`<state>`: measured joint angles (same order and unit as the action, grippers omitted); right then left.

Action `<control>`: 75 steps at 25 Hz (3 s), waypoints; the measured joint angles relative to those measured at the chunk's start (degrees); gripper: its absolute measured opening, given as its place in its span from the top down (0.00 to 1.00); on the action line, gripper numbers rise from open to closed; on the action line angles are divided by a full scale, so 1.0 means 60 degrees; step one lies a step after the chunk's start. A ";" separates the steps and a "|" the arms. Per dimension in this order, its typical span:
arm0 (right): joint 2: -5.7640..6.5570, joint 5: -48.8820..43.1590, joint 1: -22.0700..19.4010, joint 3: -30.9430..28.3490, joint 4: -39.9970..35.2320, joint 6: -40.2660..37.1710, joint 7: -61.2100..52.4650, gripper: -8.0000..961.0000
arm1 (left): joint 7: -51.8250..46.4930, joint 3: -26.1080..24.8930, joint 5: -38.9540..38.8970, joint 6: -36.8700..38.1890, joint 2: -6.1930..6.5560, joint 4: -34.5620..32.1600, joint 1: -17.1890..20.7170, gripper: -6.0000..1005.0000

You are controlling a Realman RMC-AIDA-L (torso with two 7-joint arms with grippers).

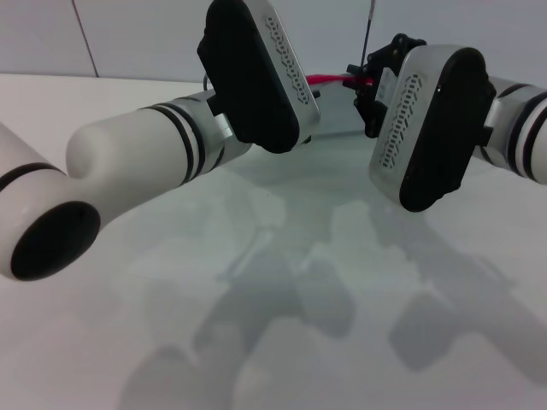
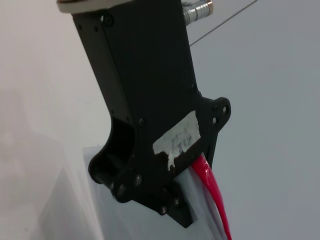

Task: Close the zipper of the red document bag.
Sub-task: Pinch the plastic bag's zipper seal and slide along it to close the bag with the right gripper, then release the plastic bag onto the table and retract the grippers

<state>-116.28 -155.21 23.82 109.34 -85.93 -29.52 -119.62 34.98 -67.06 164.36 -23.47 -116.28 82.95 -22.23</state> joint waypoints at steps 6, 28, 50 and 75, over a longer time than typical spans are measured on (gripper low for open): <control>0.0000 0.0000 -0.0008 -0.0087 0.0127 0.0135 0.0000 0.92 | 0.0000 0.0037 0.0000 -0.0001 0.0002 0.0145 0.0045 0.93; -0.0028 -0.0781 -0.0152 -0.2327 0.1152 0.0645 -0.0422 0.91 | 0.1062 -0.0067 -0.0001 0.0068 0.0044 0.2290 0.1783 0.93; -0.0028 -0.1777 -0.0630 -0.2881 0.0490 0.0616 -0.1223 0.90 | 0.1613 -0.0440 -0.0001 0.0183 0.0048 0.2372 0.1851 0.94; -0.0073 -0.1760 -0.0830 -0.2858 0.0637 0.1259 -0.2018 0.41 | 0.1685 0.0004 -0.0475 0.4572 -0.0023 0.0521 0.1924 0.53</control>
<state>-116.72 -165.77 18.83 92.19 -82.11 -21.97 -131.73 45.09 -67.04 161.51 3.97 -116.41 86.07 -10.69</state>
